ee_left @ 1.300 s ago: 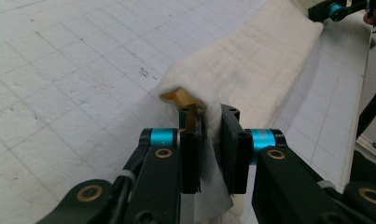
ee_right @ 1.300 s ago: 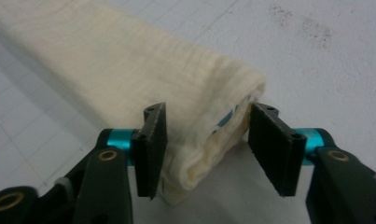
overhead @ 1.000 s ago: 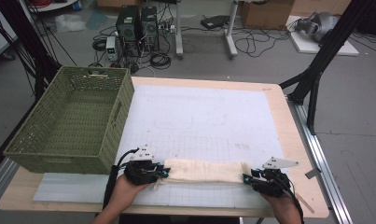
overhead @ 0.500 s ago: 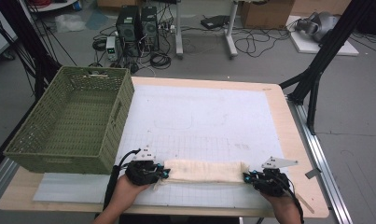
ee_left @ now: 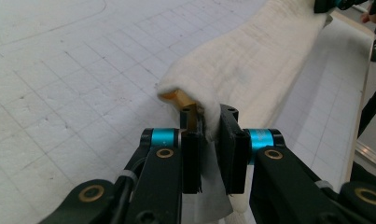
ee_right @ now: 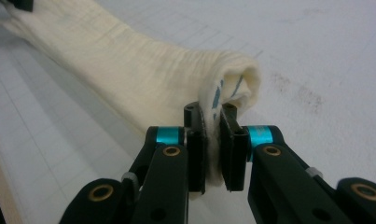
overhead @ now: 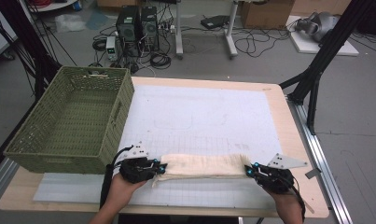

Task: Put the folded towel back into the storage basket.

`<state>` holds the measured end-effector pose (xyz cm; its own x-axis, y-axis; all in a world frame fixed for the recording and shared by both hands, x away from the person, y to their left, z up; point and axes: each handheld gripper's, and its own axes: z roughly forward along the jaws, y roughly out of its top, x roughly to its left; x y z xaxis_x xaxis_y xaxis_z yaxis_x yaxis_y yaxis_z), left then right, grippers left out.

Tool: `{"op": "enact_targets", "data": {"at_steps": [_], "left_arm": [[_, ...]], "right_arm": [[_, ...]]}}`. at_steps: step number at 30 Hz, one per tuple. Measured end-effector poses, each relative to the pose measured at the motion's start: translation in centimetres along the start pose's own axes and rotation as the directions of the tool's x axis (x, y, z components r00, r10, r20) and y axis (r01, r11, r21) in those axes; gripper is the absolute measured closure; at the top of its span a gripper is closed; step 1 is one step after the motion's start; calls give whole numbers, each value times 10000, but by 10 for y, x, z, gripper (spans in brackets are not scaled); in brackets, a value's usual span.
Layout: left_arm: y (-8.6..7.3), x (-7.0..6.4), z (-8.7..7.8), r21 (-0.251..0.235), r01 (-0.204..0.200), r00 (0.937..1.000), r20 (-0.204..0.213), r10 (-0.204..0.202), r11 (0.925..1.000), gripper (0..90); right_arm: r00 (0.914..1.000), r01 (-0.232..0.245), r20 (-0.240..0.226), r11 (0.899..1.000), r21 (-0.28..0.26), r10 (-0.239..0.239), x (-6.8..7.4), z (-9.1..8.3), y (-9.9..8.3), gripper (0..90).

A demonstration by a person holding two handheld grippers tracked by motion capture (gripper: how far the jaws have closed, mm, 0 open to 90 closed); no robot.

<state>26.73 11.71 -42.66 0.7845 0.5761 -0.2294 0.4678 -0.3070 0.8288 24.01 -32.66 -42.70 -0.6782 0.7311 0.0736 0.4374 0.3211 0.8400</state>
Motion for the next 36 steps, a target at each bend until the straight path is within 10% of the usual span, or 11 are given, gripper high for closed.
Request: {"op": "enact_targets", "data": {"at_steps": [10,36], "left_arm": [[7,-4,-15,-839,-306,9994,-169,293,9960,805],[33,-9,-73,-2753,-1244,9896,-1046,989,9533,808]], "right_arm": [[9999,117,-101,9959,-895,-127,-4,-2,11,824],[9966,800,18,9648,-2505,-821,-14,21,86,825]]}}
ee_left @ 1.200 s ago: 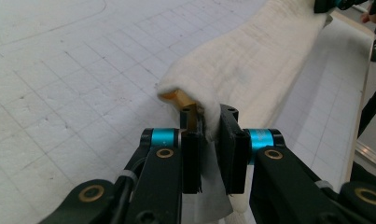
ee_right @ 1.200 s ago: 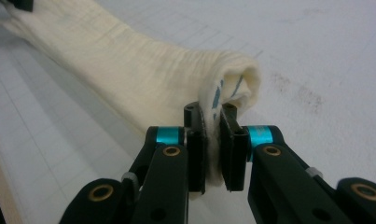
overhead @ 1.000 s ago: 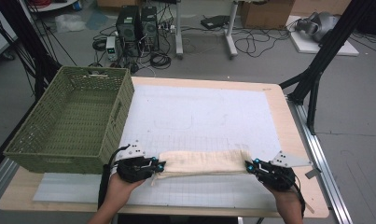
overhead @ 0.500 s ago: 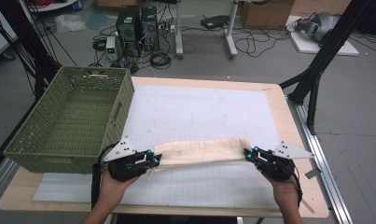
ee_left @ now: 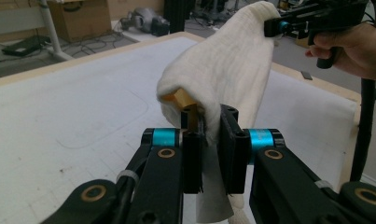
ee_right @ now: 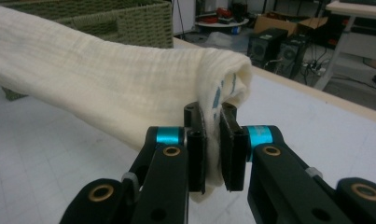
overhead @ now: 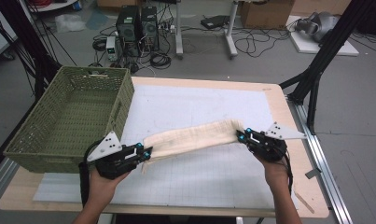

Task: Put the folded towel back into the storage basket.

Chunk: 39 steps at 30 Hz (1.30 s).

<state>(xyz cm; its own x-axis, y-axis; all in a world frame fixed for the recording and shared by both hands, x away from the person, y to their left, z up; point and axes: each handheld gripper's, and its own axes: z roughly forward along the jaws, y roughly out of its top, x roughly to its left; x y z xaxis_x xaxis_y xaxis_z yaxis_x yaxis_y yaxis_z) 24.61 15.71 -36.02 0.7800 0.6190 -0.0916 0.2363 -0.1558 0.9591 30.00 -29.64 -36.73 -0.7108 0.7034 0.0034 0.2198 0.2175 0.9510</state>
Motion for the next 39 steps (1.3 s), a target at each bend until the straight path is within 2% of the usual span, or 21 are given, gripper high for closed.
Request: {"op": "enact_targets", "data": {"at_steps": [8,17,33,39], "left_arm": [[8,6,-18,-657,-11,9995,-313,-10,9978,808],[15,13,-38,-1223,-29,9974,-714,-59,9925,808],[17,21,-62,-1594,7,9907,-1340,-223,9872,810],[18,25,-73,-1640,-66,9841,-1764,-228,9864,810]], "right_arm": [[9993,233,-291,9990,-388,-245,-2,20,31,825],[9971,529,-514,9973,-511,-555,-3,52,64,825],[9930,842,-805,9960,-297,-864,0,112,113,825],[9905,965,-950,9947,-357,-995,5,135,130,825]]}}
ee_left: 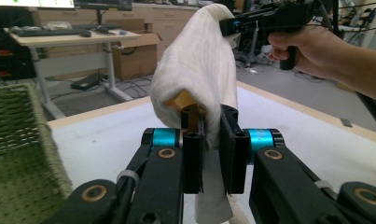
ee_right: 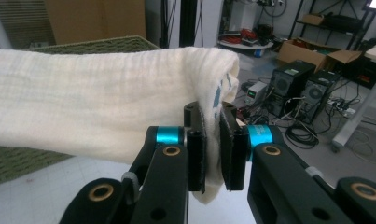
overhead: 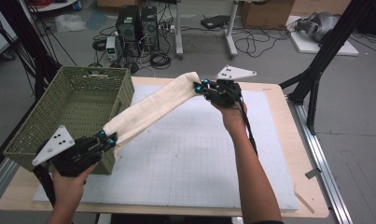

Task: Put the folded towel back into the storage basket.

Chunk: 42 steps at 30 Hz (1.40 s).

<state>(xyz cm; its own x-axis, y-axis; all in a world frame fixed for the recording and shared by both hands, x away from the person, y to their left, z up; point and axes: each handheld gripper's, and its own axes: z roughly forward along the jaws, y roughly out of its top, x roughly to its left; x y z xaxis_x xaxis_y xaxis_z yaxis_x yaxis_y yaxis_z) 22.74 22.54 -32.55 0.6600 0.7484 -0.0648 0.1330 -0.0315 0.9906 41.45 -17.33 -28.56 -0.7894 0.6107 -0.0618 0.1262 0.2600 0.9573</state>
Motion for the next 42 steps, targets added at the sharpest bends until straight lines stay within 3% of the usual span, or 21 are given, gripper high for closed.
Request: {"op": "enact_targets", "data": {"at_steps": [10,20,31,35,42], "left_arm": [[2,8,-18,-91,-169,9983,-561,164,9998,815],[-1,18,-35,-152,7,9940,-1094,-23,9999,816],[-4,32,-54,-320,208,9830,-1817,-263,9993,816],[-4,36,-59,-80,13,9731,-2302,-32,10000,817],[-5,43,-66,-34,2,9642,-2651,-11,10000,817]], "right_arm": [[9995,161,-264,9998,77,-159,8,39,21,825],[9990,301,-342,9995,115,-297,22,84,43,826],[9961,626,-631,9979,149,-616,40,134,72,825],[9948,679,-765,9976,139,-666,46,151,82,825],[9914,820,-1043,9964,201,-795,55,184,93,825]]}}
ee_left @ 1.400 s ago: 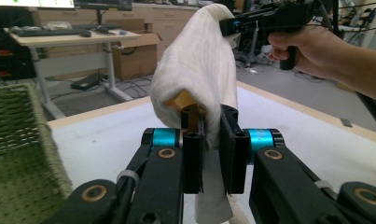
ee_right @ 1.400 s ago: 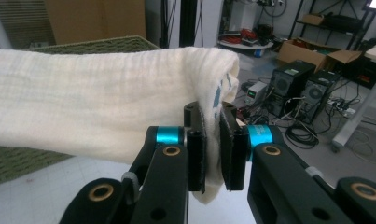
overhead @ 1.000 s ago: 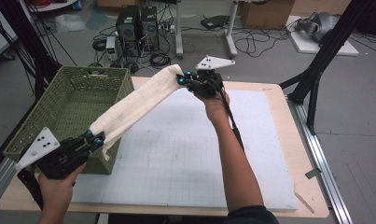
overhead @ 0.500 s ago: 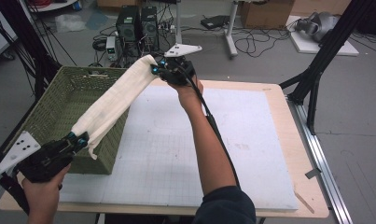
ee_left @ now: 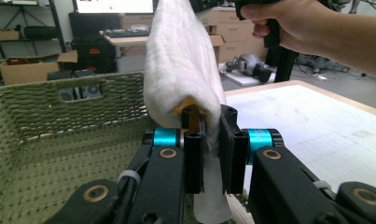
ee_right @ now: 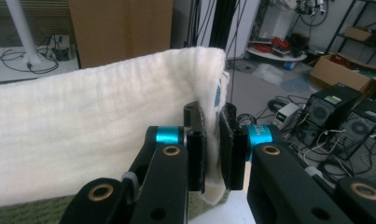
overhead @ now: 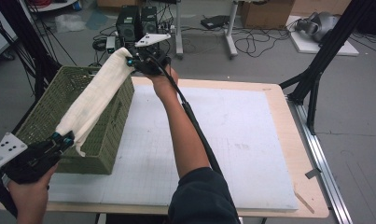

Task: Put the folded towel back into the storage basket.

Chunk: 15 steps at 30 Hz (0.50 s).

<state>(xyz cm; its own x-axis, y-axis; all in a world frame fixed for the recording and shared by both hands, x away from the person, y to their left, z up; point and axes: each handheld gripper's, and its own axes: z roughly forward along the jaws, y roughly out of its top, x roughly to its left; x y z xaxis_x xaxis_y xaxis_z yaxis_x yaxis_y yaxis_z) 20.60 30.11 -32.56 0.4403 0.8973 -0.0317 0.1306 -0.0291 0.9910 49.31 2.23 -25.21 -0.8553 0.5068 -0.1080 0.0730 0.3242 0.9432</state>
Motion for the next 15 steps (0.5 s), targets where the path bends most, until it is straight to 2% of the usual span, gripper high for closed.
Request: {"op": "enact_targets", "data": {"at_steps": [15], "left_arm": [[-6,19,-9,201,412,9972,-626,-399,9989,817]], "right_arm": [[9996,-3,-278,9994,360,13,15,64,9,825]]}}
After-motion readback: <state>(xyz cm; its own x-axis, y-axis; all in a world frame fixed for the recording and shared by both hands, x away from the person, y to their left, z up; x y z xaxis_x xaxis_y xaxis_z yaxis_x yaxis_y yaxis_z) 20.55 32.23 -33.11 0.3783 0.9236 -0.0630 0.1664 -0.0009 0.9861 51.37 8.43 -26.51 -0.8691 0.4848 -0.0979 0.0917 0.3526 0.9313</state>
